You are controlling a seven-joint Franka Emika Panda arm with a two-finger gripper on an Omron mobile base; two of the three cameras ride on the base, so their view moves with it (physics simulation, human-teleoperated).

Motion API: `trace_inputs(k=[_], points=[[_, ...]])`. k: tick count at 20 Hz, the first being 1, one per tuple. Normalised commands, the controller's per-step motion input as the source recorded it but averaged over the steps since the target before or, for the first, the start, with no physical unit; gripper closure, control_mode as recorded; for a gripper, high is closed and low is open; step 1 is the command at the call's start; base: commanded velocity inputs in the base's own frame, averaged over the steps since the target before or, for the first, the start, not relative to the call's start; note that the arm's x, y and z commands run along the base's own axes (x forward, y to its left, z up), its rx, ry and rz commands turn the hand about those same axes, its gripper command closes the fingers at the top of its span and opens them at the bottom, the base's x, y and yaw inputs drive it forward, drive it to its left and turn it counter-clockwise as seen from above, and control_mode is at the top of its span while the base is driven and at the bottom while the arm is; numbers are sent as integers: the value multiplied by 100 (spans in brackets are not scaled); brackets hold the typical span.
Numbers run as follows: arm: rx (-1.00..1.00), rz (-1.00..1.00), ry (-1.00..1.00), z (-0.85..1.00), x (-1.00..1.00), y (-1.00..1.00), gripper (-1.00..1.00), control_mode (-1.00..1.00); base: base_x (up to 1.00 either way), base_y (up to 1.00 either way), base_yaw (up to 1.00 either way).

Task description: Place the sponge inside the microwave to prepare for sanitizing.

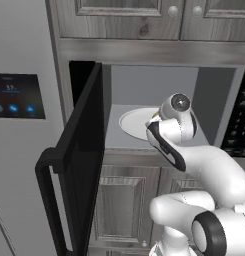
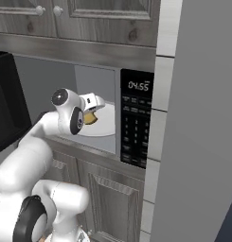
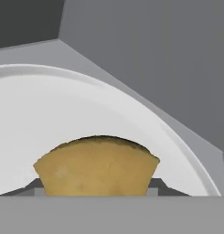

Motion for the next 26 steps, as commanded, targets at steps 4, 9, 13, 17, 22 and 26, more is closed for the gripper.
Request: trace_inputs(k=[4,9,13,17,22,26], points=[[0,0,0,-11,1,0,-100,-100,0,0,0],[0,0,-1,-3,0,0,-100,-100,0,0,0],[0,0,0,1,0,0,-100,-100,0,0,0],[-3,0,0,12,0,2,-100,-100,0,0,0],[-7,-2,0,16,-2,10,-100,-100,0,0,0],[2,-4,-2,18,-54,2,-100,-100,0,0,0]])
